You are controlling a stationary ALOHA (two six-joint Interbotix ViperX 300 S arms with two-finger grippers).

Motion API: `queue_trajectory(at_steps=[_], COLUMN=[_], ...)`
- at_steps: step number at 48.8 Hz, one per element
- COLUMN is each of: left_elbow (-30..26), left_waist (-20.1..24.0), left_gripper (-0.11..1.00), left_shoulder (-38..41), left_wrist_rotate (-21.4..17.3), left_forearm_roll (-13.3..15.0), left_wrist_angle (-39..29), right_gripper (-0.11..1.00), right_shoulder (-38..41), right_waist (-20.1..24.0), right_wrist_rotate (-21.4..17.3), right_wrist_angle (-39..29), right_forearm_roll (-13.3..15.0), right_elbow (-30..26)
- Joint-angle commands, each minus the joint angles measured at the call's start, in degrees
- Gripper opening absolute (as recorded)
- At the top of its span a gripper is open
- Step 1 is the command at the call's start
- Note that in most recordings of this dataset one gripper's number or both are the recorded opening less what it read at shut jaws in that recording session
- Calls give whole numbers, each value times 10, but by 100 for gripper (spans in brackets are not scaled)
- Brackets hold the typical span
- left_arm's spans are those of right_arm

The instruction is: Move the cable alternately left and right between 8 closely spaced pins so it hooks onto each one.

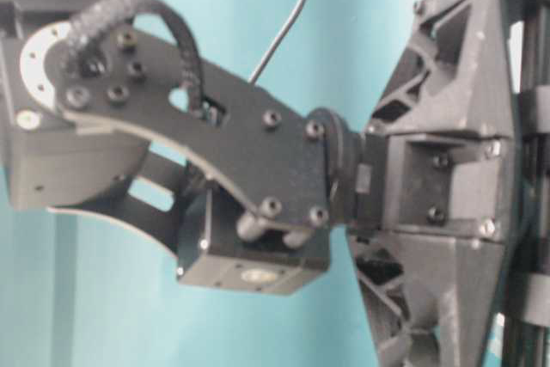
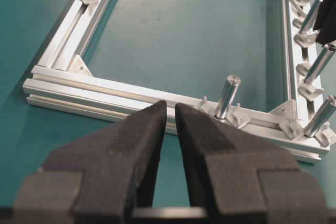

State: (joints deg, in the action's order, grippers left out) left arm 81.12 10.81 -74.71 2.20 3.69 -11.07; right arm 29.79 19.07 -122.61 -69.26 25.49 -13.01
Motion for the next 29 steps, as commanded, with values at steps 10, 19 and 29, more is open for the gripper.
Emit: queue_trajectory(at_steps=[10,19,29], left_elbow=[-4,0,-1], left_waist=[-2,-2,-2], left_gripper=[21,21,21], left_shoulder=[4,4,5], left_wrist_rotate=[4,4,4], left_forearm_roll=[1,0,1], left_wrist_angle=[6,10,11], right_gripper=[15,15,15], right_shoulder=[-13,-13,-13], right_waist=[-5,-7,-8], right_wrist_rotate=[2,3,3], right_wrist_angle=[-1,-1,0], right_forearm_roll=[4,4,4], right_elbow=[-13,-12,-11])
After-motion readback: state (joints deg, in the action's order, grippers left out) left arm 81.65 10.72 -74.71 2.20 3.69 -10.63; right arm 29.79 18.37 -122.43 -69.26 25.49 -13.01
